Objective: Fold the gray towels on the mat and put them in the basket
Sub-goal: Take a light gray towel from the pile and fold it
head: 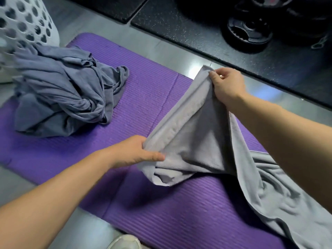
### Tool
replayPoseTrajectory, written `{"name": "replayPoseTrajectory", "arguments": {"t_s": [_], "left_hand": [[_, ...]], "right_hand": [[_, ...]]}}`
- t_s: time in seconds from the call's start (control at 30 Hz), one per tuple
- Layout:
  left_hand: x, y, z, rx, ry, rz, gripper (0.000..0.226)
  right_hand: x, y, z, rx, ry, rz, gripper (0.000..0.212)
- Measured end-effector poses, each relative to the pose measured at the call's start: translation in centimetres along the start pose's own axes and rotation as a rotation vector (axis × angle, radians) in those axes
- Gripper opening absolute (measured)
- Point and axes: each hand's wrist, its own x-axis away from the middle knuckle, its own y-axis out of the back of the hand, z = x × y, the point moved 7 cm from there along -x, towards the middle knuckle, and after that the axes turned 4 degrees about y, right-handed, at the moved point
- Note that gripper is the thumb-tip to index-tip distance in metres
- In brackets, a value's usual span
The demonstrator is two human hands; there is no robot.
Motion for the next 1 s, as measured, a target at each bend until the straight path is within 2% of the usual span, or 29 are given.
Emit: {"name": "replayPoseTrajectory", "arguments": {"t_s": [0.07,0.13,0.23,0.3,0.33,0.4,0.47,0.53,0.6,0.7,0.77,0.83,0.87,1.0], "left_hand": [[-0.1,0.5,1.9,-0.048,0.039,0.032,0.039],[0.0,0.3,3.2,0.047,0.004,0.042,0.034],[0.2,0.0,5.5,0.393,-0.035,-0.200,0.040],[0.3,0.0,7.4,0.590,-0.011,-0.410,0.039],[0.3,0.0,7.9,0.588,-0.010,-0.486,0.035],[0.7,0.3,8.2,0.399,-0.017,-0.600,0.029],[1.3,0.7,8.2,0.158,0.002,-0.704,0.031],[1.7,1.0,8.0,0.052,0.007,-0.759,0.030],[1.6,0.8,8.4,0.070,0.007,-0.714,0.033],[1.4,-0.4,8.8,0.192,0.024,-0.458,0.048],[1.9,-0.2,9.1,0.159,0.052,-0.326,0.062],[2.5,1.6,9.9,0.012,0.091,-0.318,0.077],[2.8,2.8,10.4,-0.029,0.110,-0.344,0.075],[3.3,4.8,11.1,0.164,0.078,-0.444,0.056]], "right_hand": [[-0.1,-0.3,0.4,0.165,-0.022,0.027,0.026],[0.0,-0.9,0.2,0.133,-0.074,0.103,0.023],[0.6,-1.3,0.1,0.036,-0.158,0.142,0.024],[1.6,-1.9,-0.5,-0.200,-0.314,0.161,0.021],[2.2,-2.4,-0.8,-0.298,-0.379,0.180,0.021],[2.7,-3.3,-1.3,-0.333,-0.406,0.204,0.021],[2.4,-3.7,-2.0,-0.264,-0.326,0.154,0.022],[2.1,-3.6,-2.0,-0.113,-0.204,0.088,0.027],[1.9,-3.5,-1.8,0.035,-0.103,0.052,0.027],[1.5,-4.1,-1.4,0.151,-0.007,0.071,0.026],[1.3,-5.5,-0.8,0.190,0.044,0.132,0.025],[1.0,-7.5,0.3,0.202,0.090,0.192,0.026],[0.9,-8.8,1.0,0.213,0.120,0.214,0.027],[0.2,-13.8,2.6,0.180,0.131,0.300,0.023]]}}
